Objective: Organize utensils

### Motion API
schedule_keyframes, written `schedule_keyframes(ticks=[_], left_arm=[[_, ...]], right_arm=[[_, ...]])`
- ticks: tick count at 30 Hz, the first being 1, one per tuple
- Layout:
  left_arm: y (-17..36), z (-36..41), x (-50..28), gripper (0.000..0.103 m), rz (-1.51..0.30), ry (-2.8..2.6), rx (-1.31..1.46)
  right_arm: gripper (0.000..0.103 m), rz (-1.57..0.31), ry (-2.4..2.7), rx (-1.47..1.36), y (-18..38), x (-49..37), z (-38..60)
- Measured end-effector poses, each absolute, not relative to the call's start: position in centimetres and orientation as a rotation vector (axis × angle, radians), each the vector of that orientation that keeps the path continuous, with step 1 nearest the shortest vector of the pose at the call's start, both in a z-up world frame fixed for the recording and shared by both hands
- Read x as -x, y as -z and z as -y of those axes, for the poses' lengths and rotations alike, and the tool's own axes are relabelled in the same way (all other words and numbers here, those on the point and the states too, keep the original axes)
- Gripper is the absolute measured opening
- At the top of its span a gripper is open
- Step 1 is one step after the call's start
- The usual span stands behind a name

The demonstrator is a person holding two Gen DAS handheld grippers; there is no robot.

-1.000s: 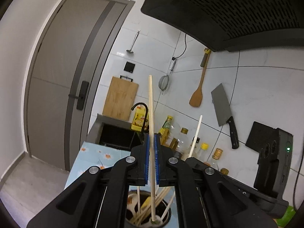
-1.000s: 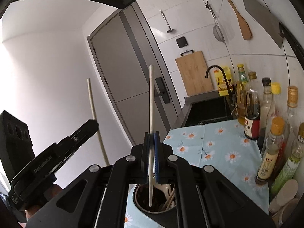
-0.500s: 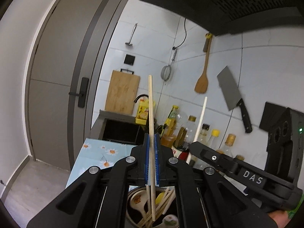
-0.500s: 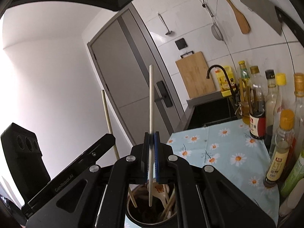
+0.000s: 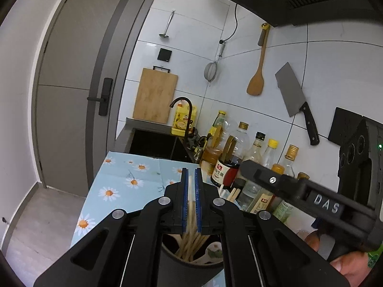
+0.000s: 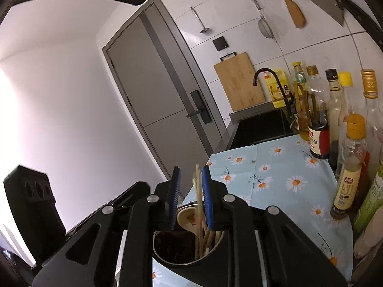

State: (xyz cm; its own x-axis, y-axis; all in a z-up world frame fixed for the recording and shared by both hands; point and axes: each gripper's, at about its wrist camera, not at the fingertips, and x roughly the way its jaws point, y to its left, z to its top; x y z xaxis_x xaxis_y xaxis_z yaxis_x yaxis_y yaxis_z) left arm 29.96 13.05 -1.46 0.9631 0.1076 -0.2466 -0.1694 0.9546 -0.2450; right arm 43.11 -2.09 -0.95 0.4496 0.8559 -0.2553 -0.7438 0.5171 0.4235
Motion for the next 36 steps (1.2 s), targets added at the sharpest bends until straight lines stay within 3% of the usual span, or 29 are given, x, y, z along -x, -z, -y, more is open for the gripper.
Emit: schedule_keyframes(ticks=[8, 9, 11, 14, 16, 18, 20, 25, 27, 29, 33, 36], left_arm=[[0.7, -12.7, -27.9, 0.005, -0.240, -0.151, 0.279], [0.5, -12.5, -27.5, 0.007, -0.239, -0.155, 0.275], [0.0, -12.0, -26.7, 0.022, -0.237, -0.156, 0.268], [-0.6, -11.4, -25.7, 0.022, -0.252, -0.159, 0.253], [-0.9, -10.8, -24.9, 0.022, -0.277, -0.156, 0.238], [-1.3, -10.2, -23.8, 0.023, -0.292, -0.147, 0.226], [-1.7, -9.5, -22.8, 0.038, -0.303, -0.144, 0.212], [-2.3, -8.2, -20.4, 0.043, -0.345, -0.173, 0.195], [-2.7, -7.7, -19.6, 0.051, -0.359, -0.178, 0.190], [-3.0, -7.1, -18.7, 0.068, -0.361, -0.170, 0.187], [-3.0, -5.9, -17.7, 0.075, -0.380, -0.147, 0.153], [-2.6, -5.6, -17.0, 0.093, -0.402, -0.141, 0.164]], right_arm=[[0.029, -0.464, -1.008, -0.289, -0.3, -42.0, 4.0], [0.032, -0.463, -1.010, -0.289, -0.5, -41.8, 4.2], [0.036, -0.457, -1.006, -0.285, -1.0, -41.0, 4.9], [0.042, -0.451, -1.004, -0.282, -1.7, -39.9, 6.1], [0.051, -0.460, -0.988, -0.274, -2.1, -39.2, 6.9], [0.052, -0.466, -0.991, -0.263, -2.5, -38.6, 7.7], [0.059, -0.469, -0.983, -0.243, -3.0, -38.0, 8.6], [0.068, -0.455, -0.972, -0.195, -3.8, -36.1, 10.6], [0.073, -0.463, -0.980, -0.177, -4.0, -35.1, 11.4], [0.079, -0.456, -0.978, -0.154, -4.1, -34.1, 11.9], [0.091, -0.459, -0.970, -0.115, -3.7, -32.4, 13.4], [0.098, -0.478, -0.959, -0.107, -3.3, -31.3, 14.6]])
